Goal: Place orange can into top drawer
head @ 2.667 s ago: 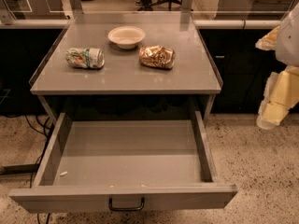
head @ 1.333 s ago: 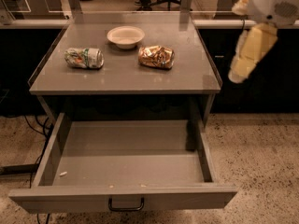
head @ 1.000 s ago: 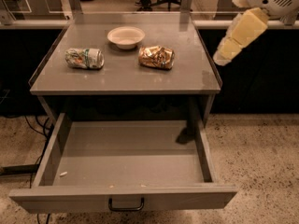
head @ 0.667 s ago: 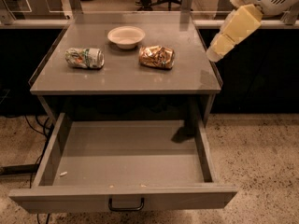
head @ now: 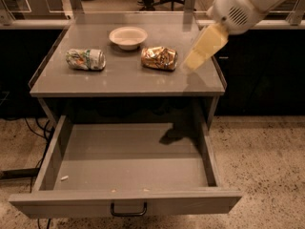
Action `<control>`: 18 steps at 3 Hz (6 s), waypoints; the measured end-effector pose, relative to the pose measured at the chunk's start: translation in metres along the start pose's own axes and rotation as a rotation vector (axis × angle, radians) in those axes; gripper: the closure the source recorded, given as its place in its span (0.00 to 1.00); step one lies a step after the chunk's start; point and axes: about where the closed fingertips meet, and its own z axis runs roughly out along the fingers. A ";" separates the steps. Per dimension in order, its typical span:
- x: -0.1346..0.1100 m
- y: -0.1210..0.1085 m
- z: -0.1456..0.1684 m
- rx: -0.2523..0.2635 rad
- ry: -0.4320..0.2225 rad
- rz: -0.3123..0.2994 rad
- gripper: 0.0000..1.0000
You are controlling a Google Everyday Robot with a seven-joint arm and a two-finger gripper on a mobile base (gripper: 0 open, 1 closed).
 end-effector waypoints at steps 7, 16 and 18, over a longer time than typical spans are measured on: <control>-0.008 -0.082 0.199 0.083 -0.093 -0.003 0.00; -0.009 -0.095 0.205 0.027 -0.146 0.009 1.00; -0.021 -0.075 0.121 0.037 -0.189 -0.002 1.00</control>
Offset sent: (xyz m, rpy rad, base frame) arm 0.0668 0.0555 -0.1064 -0.0135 -0.0766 -0.0417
